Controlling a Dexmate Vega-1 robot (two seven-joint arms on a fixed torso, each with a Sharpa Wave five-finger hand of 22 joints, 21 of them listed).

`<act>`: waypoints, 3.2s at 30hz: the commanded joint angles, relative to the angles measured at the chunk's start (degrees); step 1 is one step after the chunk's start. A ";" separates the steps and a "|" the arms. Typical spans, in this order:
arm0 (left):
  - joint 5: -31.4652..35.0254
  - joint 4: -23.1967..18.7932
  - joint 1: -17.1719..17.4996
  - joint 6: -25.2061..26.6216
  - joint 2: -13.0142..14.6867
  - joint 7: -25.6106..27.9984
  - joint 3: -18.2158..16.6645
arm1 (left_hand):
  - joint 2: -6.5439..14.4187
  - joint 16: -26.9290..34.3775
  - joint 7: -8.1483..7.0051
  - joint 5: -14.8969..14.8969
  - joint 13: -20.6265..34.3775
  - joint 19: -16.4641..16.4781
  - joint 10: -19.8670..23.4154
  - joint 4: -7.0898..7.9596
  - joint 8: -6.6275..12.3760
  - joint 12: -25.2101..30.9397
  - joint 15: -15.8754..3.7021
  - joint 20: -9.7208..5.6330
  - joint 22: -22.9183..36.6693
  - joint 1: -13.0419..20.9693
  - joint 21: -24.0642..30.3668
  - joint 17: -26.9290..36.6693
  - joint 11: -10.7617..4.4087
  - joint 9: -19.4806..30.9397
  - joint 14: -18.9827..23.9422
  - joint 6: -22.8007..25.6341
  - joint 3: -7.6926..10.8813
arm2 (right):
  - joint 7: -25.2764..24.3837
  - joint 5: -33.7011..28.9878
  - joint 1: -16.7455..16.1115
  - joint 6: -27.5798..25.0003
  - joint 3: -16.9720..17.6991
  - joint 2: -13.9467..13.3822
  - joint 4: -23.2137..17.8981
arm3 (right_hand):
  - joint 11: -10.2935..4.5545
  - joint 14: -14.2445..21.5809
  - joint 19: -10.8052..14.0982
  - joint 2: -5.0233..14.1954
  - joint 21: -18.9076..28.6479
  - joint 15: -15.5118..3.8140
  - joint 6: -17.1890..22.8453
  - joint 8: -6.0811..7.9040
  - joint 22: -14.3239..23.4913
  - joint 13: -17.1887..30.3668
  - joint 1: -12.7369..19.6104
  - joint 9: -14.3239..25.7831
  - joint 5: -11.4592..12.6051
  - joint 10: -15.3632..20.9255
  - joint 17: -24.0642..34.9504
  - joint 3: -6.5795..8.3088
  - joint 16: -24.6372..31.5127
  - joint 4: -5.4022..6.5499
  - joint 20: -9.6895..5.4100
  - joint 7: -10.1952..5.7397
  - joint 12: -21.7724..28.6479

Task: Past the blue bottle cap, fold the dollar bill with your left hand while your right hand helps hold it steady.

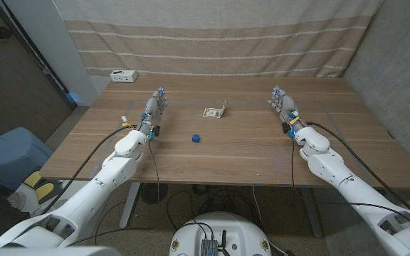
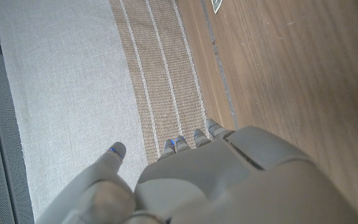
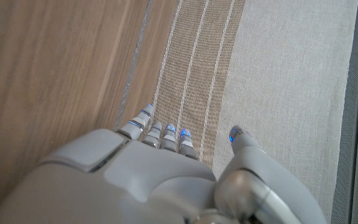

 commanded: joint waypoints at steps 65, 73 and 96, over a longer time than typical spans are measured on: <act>-0.79 0.25 0.39 1.70 1.97 -1.67 -0.38 | 3.78 0.08 -2.63 1.20 0.37 -4.29 -12.83 -0.79 0.33 0.61 1.32 4.26 0.17 1.14 -0.12 0.16 3.62 0.28 -12.61 -11.67 -0.64 | -7.38 -47.65 17.37 -29.19 -21.72 -5.62 -15.15 | 0.83 13.48 8.39 2.55 1.83 -2.04 16.95 2.16 0.52 0.66 10.12 0.52 -3.18 14.70 2.21 8.79 4.86 -3.63 1.03 -0.66 2.66; -0.84 -0.12 0.50 2.03 2.07 -1.52 -0.37 | 3.70 -0.01 -2.72 1.25 0.38 -4.24 -12.88 -0.79 0.23 0.51 1.28 4.32 0.18 1.14 -0.23 0.18 3.57 0.29 -12.66 -11.70 -0.75 | -5.57 -50.73 18.68 -29.81 -23.51 -5.09 -14.65 | 0.77 13.68 8.61 2.75 1.81 -2.57 18.16 2.33 0.51 0.65 10.61 0.54 -3.15 15.19 2.25 9.21 4.92 -3.74 0.75 -0.65 2.64; -0.75 -0.78 0.74 2.44 2.23 -1.09 -0.33 | 3.62 -0.19 -2.81 1.44 0.40 -4.07 -12.84 -0.79 0.01 0.30 1.13 4.29 0.20 1.15 -0.57 0.19 3.57 0.30 -12.80 -11.80 -1.05 | -1.53 -56.14 20.88 -30.21 -26.79 -3.65 -12.73 | 0.47 14.44 9.42 2.91 1.86 -3.06 20.28 2.37 0.50 0.65 11.85 0.56 -3.20 16.66 2.32 10.17 5.16 -4.03 0.50 -0.74 2.70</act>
